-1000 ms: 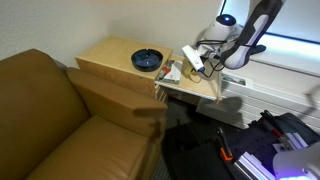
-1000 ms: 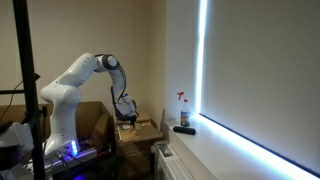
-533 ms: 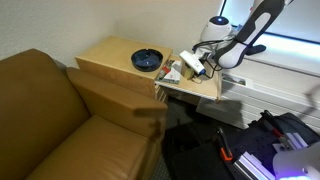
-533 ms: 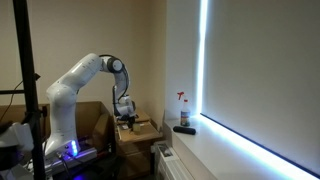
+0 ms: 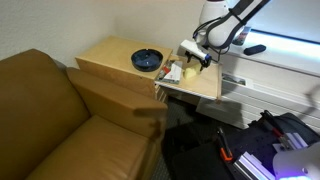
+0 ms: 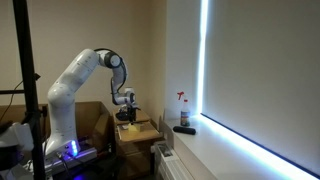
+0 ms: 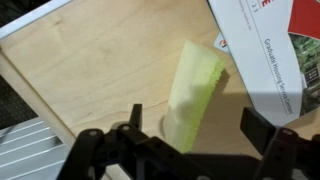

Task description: Take the sponge out of the bowl and place it on the pullout table

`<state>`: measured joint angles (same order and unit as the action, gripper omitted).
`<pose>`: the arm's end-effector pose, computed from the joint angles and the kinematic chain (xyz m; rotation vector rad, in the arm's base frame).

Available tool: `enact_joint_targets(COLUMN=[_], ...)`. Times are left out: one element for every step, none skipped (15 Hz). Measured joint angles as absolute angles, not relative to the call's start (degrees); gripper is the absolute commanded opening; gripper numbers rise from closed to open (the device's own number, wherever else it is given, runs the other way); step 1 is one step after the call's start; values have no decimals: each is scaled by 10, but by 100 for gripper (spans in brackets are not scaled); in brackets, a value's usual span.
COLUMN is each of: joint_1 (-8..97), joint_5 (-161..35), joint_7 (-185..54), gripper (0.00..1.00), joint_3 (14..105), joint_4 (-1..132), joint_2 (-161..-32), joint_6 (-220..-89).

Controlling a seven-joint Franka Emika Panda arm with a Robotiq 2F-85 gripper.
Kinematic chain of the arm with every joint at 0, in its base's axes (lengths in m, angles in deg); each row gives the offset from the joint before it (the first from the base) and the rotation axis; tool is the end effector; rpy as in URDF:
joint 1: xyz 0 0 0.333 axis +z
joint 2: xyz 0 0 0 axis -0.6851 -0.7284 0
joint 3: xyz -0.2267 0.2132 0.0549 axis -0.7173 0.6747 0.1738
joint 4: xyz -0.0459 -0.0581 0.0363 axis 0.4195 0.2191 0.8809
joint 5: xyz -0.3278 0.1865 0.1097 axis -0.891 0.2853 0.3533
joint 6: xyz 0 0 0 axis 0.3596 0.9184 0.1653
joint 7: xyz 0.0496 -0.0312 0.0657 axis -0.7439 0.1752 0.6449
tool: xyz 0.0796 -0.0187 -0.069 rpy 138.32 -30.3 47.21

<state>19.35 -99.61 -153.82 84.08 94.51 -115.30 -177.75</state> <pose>0.5706 -0.0012 0.1420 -2.6421 1.6463 -0.2120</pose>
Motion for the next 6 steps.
enact_joint_targets(joint_1=[196, 202, 213, 228, 253, 283], joint_5=[-945, -896, -847, -795, -758, -739], joint_7=[-1491, -1449, -1409, -1368, -1344, -1335], gripper=[100, 100, 100, 100, 100, 100], joint_3=[840, 838, 831, 821, 800, 773], joint_4=[953, 961, 971, 983, 990, 991], joint_2=[-1131, -1105, -1076, -1044, -1022, -1012], joint_6=[-1763, -1755, -1749, -1748, -1747, -1748])
